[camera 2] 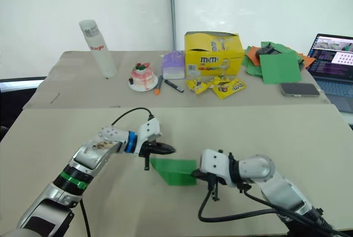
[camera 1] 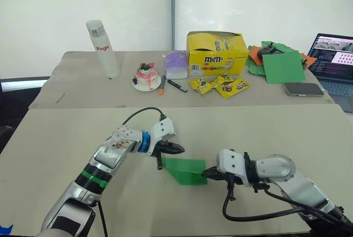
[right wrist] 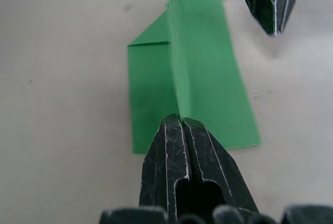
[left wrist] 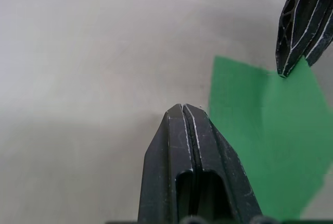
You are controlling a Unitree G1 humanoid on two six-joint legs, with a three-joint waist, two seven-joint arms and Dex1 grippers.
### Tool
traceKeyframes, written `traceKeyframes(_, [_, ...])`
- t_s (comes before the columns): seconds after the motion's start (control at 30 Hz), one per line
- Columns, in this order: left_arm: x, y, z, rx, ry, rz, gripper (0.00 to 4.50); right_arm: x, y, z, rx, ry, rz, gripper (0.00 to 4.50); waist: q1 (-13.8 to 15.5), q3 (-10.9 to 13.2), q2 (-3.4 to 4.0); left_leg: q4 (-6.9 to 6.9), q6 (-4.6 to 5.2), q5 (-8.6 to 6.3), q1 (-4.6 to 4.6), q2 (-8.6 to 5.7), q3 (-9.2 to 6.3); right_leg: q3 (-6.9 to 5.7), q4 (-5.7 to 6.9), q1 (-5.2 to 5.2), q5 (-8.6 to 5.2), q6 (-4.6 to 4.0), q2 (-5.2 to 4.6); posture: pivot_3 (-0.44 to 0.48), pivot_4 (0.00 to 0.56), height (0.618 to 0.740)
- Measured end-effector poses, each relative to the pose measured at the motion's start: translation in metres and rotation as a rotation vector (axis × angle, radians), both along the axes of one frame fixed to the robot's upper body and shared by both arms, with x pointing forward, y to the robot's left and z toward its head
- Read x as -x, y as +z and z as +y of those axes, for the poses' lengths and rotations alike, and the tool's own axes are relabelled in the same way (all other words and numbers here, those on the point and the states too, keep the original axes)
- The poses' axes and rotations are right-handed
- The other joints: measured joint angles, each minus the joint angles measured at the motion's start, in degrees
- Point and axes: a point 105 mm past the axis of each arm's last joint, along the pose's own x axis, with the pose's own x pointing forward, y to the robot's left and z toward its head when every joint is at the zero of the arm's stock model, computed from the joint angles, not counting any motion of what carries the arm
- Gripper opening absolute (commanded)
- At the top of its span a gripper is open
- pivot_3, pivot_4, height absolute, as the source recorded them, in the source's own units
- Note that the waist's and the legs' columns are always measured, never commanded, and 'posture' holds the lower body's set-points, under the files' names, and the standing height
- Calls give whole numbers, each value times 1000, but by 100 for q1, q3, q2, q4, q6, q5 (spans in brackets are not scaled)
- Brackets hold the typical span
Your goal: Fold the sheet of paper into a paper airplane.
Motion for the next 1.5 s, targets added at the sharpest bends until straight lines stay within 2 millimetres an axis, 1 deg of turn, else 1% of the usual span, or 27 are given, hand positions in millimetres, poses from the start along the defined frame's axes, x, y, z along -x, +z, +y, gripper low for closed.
traceKeyframes(0.17, [7, 2, 0, 6, -28, 27, 0, 2, -3, 3, 26, -21, 32, 9, -16, 0, 0, -2, 0, 0, 1, 3, 0, 0, 0, -1, 0, 0, 3, 0, 150, 740])
traceKeyframes(0.37, [17, -8, 11, -30, -21, 77, 0, 1, -3, 3, 43, -40, 42, 9, -11, 0, 0, -1, 1, 0, 1, 3, -1, 0, 0, 0, 0, 0, 1, 0, 150, 740])
traceKeyframes(0.47, [20, -16, 16, -59, -10, 88, 0, 1, -2, 3, 43, -42, 44, 9, -15, 0, 1, -2, 1, 0, 1, 4, -1, 0, 0, -1, 0, 0, 2, 0, 150, 740])
traceKeyframes(0.73, [22, -18, 16, -80, 11, 42, 0, 5, -3, 9, -4, -40, 101, 9, -20, -1, 1, -4, 1, -1, 2, 7, -2, 0, 0, 0, 0, 0, 4, 0, 150, 740])
traceKeyframes(0.77, [22, -18, 16, -83, 13, 35, 0, 5, -3, 9, -7, -41, 103, 288, -20, -1, 1, -5, 1, -1, 3, 7, -2, 0, 1, 0, 0, 0, 3, 0, 150, 740])
traceKeyframes(0.9, [25, -19, 14, -80, 18, 22, 0, 5, 1, 15, -56, -11, 77, 1635, -11, -2, 3, -4, 1, -1, 4, 6, -2, 0, 2, 1, 0, 0, 1, 0, 150, 740])
traceKeyframes(0.97, [27, -19, 14, -78, 19, 20, 0, 2, 3, 13, -50, 12, 24, 2284, -6, -2, 3, -3, 1, -1, 4, 4, -1, 0, -1, 2, 0, 0, -1, 0, 150, 740])
traceKeyframes(1.07, [27, -20, 15, -75, 20, 13, 0, 1, -1, 5, -51, 18, -23, 2284, -4, -3, 2, -4, 1, -1, 4, 5, -1, -1, -3, 3, 0, 0, 0, 0, 150, 740])
traceKeyframes(1.2, [27, -20, 15, -75, 15, 4, 0, 6, -11, -3, -101, 25, -35, 2284, -13, -4, 3, -5, 1, -1, 5, 6, 1, 1, -2, 3, 0, 0, 0, 0, 150, 740])
traceKeyframes(1.27, [27, -20, 16, -74, 13, 4, 0, 7, -12, -4, -112, 42, -50, 2284, -14, -4, 5, -5, 1, -1, 6, 6, 1, 2, 0, 3, 0, 0, 1, 0, 150, 740])
traceKeyframes(1.37, [27, -20, 16, -75, 10, 4, 0, 5, -7, -4, -155, 46, -75, 2284, -15, -4, 5, -5, 1, -1, 6, 6, 1, 2, -1, 4, 0, 0, 3, 0, 150, 740])
traceKeyframes(1.4, [27, -20, 16, -76, 9, 3, 0, 5, -6, -4, -164, 46, -77, 2043, -16, -4, 5, -5, 1, -1, 6, 7, 1, 2, 0, 3, 0, 0, 3, 0, 150, 740])
traceKeyframes(1.5, [27, -20, 16, -76, 8, 3, 0, 5, -7, -1, -196, 41, -61, 1037, -15, -4, 5, -5, 1, -1, 6, 7, 1, 2, 0, 3, 0, 0, 3, 0, 150, 740])
